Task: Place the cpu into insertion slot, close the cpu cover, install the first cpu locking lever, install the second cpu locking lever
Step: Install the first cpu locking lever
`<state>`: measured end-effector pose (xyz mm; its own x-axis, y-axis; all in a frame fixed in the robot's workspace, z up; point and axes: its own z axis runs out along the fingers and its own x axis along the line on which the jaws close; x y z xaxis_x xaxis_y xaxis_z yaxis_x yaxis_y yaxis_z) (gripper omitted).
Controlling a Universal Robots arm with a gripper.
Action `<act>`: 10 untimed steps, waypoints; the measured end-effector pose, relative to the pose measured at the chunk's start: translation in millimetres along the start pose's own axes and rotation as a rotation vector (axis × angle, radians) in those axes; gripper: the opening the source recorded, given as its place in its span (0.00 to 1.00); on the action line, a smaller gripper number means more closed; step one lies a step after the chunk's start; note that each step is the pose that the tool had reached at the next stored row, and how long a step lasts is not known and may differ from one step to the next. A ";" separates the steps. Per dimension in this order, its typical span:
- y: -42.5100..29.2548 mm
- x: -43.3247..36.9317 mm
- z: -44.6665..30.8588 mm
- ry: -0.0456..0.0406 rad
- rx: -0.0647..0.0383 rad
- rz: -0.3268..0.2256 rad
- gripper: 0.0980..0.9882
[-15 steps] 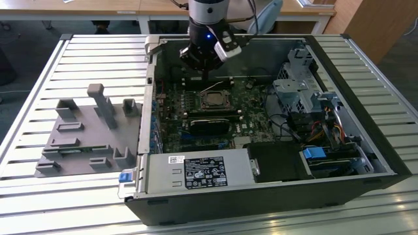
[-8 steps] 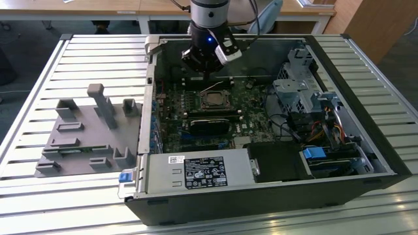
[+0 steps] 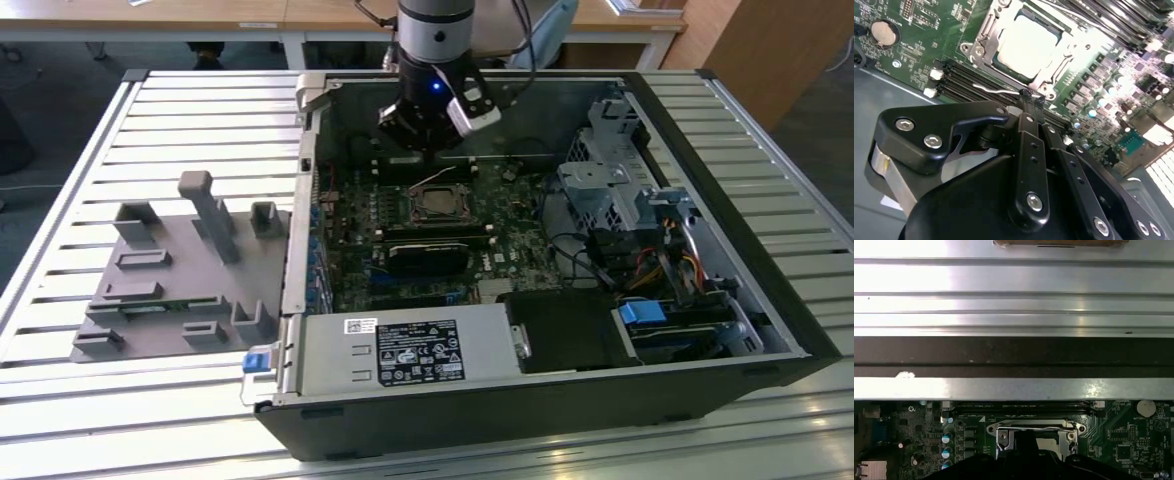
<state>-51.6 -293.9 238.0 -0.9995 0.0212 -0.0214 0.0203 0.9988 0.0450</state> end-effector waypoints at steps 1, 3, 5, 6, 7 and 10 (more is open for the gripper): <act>0.2 -1.0 0.6 0.0000 0.000 0.000 0.01; 0.7 -2.8 2.0 0.0003 -0.001 0.000 0.01; 1.0 -4.1 3.6 0.0008 -0.005 0.002 0.01; 1.0 -4.3 4.4 0.0009 -0.009 0.005 0.01; 1.1 -4.6 5.4 0.0005 -0.012 0.010 0.01; 1.4 -5.1 7.7 0.0005 -0.013 0.014 0.01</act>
<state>-46.3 -292.3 230.5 -0.9992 0.0348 -0.0203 0.0336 0.9977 0.0581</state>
